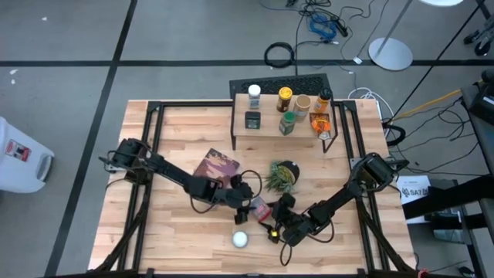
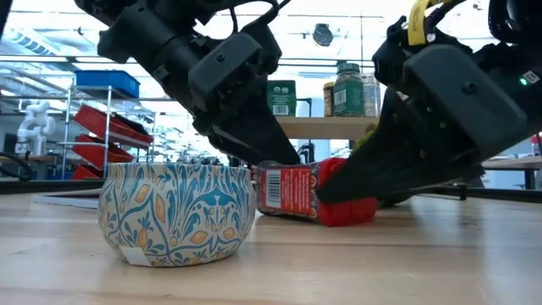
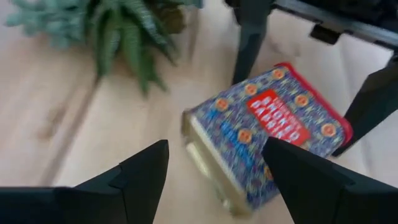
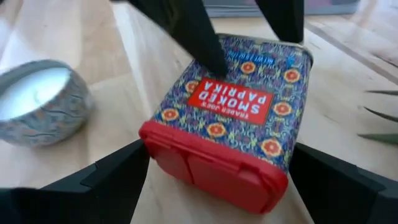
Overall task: Shelf spices
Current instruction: Put the red seasoning can on the shelf
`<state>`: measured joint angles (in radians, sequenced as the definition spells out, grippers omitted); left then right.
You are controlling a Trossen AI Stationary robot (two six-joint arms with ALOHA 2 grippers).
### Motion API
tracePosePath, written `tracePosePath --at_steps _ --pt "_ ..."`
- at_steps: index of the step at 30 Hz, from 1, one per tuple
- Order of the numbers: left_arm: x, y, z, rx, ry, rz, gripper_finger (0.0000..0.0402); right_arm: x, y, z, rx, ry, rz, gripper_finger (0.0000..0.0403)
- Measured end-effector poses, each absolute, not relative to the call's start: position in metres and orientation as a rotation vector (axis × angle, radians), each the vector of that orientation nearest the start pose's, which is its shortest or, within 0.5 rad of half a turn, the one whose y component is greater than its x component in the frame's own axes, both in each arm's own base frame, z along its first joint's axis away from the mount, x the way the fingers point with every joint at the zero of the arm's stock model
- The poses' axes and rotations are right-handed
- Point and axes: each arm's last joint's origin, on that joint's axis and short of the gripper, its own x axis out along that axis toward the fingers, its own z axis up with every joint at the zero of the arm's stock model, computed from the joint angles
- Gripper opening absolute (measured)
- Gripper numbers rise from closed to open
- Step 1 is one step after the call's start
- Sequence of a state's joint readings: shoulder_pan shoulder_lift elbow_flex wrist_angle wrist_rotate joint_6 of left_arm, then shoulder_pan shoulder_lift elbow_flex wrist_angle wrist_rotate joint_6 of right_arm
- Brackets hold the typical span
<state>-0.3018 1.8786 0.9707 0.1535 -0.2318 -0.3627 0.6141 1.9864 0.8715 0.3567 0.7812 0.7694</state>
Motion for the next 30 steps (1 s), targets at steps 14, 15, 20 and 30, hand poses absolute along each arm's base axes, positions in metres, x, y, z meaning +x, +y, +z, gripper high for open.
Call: tracePosePath --at_steps 14,15,20,30 --pt "0.36 -0.108 0.12 -0.185 0.697 0.044 0.0283 0.305 0.18 0.092 0.355 0.455 -0.399 0.0358" --pt "0.36 -0.108 0.12 -0.186 0.697 0.044 0.0283 0.305 0.179 0.092 0.358 0.454 -0.402 0.0358" --pt "0.36 -0.108 0.122 -0.187 0.686 0.039 0.0283 0.306 0.178 0.092 0.349 0.456 -0.404 0.0347" --pt "0.36 -0.108 0.127 -0.168 0.673 0.023 0.0283 0.303 0.181 0.092 0.309 0.48 -0.387 0.0316"
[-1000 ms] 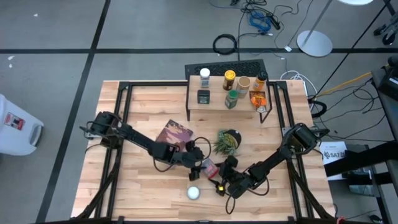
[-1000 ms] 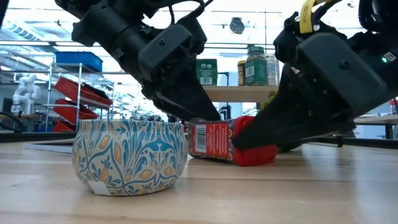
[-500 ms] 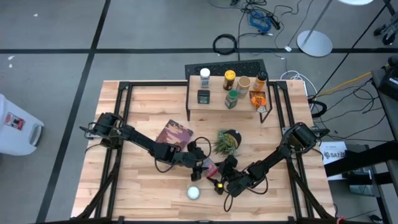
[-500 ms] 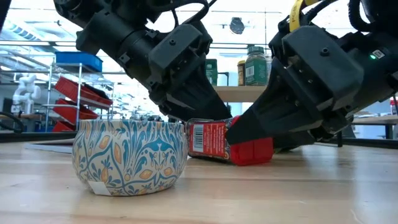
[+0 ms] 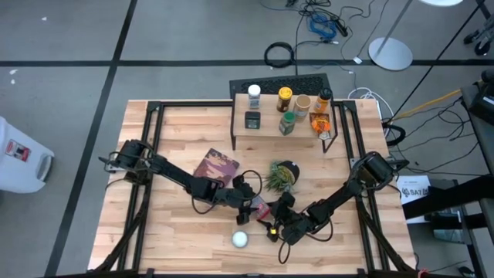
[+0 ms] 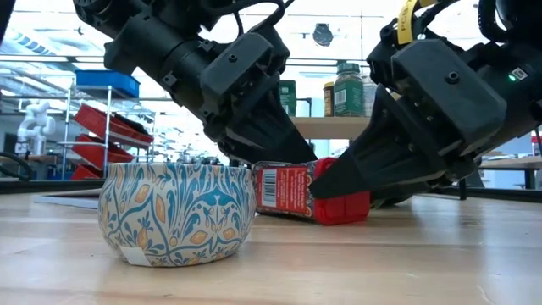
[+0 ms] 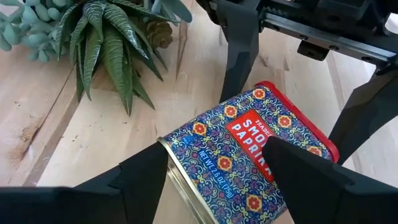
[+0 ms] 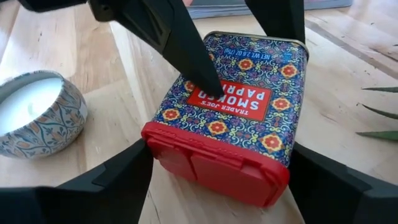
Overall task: Shelf spices
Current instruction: Put the red seasoning can on the shelf
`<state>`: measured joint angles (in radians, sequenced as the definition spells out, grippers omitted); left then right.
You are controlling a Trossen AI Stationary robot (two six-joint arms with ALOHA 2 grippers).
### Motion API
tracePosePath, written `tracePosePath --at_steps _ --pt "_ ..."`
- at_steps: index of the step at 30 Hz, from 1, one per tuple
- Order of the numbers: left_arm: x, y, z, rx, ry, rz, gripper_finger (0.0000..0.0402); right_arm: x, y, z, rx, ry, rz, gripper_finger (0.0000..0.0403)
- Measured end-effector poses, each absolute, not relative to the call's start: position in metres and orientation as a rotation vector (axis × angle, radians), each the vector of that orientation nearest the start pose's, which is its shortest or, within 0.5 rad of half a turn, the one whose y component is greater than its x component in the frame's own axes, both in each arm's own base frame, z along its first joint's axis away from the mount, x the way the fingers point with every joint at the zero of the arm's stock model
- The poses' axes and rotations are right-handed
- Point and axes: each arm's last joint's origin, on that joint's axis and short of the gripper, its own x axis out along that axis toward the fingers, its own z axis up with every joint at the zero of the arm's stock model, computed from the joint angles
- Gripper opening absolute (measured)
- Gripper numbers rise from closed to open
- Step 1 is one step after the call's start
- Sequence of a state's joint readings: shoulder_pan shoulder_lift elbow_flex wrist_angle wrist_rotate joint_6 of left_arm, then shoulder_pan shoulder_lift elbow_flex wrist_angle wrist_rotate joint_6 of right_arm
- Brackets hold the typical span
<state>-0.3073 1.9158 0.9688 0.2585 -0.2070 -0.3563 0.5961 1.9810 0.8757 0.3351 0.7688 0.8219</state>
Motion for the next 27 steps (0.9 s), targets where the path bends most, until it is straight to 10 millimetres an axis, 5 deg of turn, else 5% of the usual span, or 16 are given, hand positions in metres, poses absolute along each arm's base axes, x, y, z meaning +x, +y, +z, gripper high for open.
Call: tracePosePath --at_steps 9,27 --pt "0.355 -0.107 0.139 -0.135 0.682 0.007 0.0283 0.299 0.179 0.108 0.274 0.502 -0.368 0.0313" --pt "0.348 -0.105 0.134 -0.107 0.772 0.01 0.0283 0.294 0.173 0.145 0.28 0.51 -0.309 0.0292"
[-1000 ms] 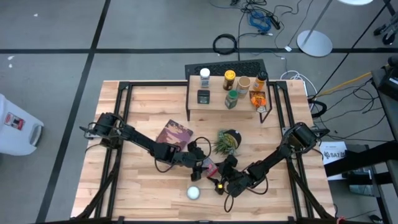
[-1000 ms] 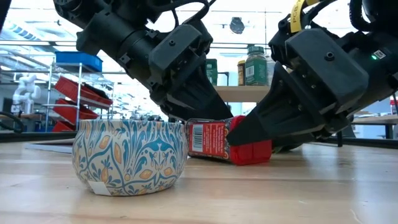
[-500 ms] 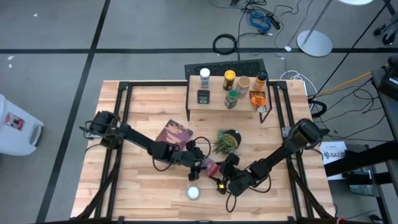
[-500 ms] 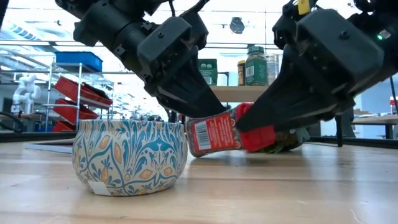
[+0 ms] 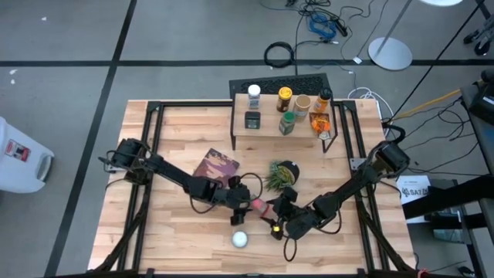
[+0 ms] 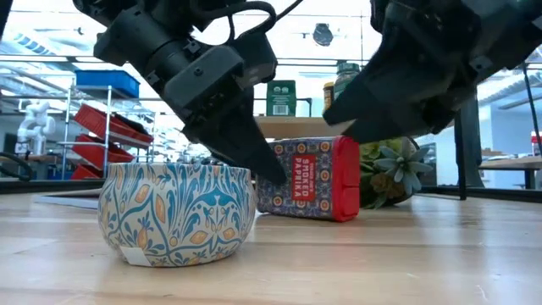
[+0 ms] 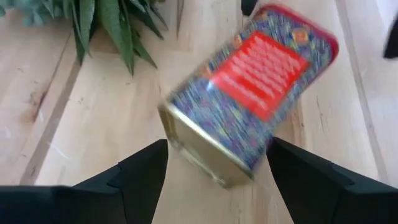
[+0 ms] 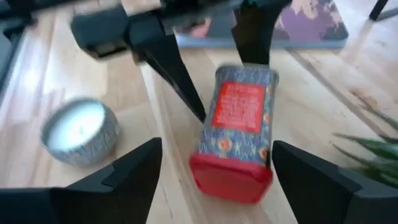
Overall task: Shelf spices
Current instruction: Put the red seasoning can on the shelf
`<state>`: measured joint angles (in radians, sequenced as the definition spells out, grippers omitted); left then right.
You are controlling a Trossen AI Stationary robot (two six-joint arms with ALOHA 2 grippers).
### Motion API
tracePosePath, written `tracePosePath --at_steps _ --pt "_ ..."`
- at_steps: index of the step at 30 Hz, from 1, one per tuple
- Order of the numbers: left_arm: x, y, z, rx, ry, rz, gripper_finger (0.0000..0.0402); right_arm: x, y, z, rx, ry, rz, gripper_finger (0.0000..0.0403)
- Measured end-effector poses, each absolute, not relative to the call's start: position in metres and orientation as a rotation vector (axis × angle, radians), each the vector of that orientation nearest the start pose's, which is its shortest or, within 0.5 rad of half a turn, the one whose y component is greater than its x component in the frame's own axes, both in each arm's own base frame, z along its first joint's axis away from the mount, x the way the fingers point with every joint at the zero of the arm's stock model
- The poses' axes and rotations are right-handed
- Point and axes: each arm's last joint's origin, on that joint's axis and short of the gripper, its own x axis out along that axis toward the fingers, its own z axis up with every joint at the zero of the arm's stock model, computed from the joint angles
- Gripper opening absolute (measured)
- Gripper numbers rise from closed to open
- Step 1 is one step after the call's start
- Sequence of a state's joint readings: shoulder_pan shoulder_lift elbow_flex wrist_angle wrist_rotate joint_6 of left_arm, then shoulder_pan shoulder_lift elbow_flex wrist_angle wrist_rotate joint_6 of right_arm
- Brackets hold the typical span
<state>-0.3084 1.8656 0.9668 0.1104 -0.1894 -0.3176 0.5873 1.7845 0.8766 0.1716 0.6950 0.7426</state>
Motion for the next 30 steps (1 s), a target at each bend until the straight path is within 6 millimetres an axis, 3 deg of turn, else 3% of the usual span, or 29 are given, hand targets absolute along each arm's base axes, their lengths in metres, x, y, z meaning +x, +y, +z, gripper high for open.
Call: tracePosePath --at_steps 7,20,24,30 --pt "0.348 -0.105 0.134 -0.11 0.771 0.016 0.0283 0.286 0.173 0.137 0.263 0.593 -0.335 0.0285" --pt "0.342 -0.103 0.132 -0.027 0.845 0.031 0.0283 0.284 0.176 0.136 0.269 0.594 -0.325 0.0285" --pt "0.336 -0.103 0.144 0.044 0.847 0.034 0.0283 0.283 0.178 0.136 0.267 0.598 -0.32 0.0285" --pt "0.33 -0.103 0.178 0.175 0.761 -0.016 0.0283 0.282 0.179 0.135 0.271 0.614 -0.308 0.0286"
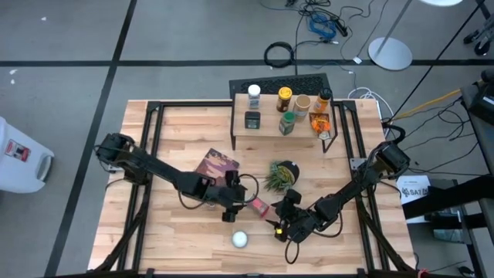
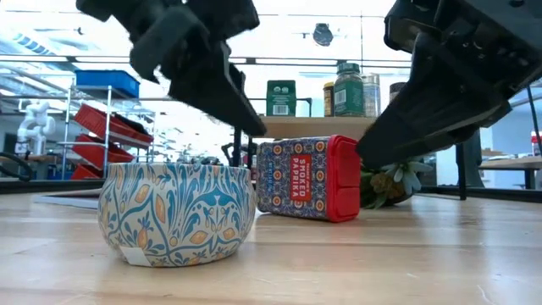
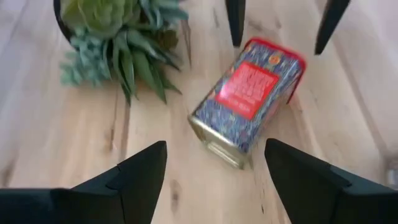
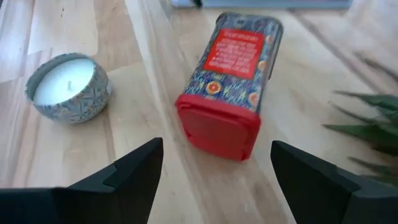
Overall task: Shelf spices
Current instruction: Put the red seasoning can on the shelf
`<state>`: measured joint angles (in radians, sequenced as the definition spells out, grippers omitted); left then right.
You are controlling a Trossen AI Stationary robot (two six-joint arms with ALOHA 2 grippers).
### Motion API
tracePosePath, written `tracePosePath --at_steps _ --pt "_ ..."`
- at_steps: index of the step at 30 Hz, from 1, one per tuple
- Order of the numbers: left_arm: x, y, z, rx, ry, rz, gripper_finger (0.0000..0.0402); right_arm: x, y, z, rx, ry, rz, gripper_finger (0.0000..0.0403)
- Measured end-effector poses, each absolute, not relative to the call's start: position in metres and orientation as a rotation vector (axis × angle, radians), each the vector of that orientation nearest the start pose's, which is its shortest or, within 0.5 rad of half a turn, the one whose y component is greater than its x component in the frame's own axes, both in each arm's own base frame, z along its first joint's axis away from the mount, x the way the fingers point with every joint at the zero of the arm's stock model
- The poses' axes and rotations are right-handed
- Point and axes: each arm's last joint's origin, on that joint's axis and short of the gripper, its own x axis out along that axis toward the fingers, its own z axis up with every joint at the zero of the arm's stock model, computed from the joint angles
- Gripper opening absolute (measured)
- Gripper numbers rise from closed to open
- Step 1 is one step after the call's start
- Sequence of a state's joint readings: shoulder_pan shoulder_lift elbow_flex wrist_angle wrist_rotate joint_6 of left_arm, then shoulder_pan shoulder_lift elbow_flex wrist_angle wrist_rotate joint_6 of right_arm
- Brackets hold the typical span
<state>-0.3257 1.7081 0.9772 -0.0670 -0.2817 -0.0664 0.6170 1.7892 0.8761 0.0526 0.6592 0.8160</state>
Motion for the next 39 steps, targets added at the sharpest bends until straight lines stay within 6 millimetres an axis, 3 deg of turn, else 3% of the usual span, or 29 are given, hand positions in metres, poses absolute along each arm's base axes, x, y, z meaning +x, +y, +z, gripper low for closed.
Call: tracePosePath --at_steps 14,23,28,35,39 --pt "0.372 -0.078 0.244 0.314 0.855 -0.297 0.0283 0.274 0.188 0.132 0.325 0.678 -0.262 0.0286" --pt "0.408 -0.081 0.219 0.306 1.035 -0.469 0.0283 0.269 0.193 0.131 0.335 0.692 -0.257 0.0286" --pt "0.426 -0.085 0.223 0.298 1.064 -0.517 0.0283 0.268 0.194 0.131 0.338 0.705 -0.244 0.0286" --pt "0.44 -0.088 0.219 0.314 1.129 -0.564 0.0283 0.268 0.194 0.131 0.336 0.705 -0.243 0.0286" --pt "0.446 -0.089 0.206 0.313 1.188 -0.576 0.0283 0.268 0.194 0.13 0.333 0.706 -0.242 0.0286"
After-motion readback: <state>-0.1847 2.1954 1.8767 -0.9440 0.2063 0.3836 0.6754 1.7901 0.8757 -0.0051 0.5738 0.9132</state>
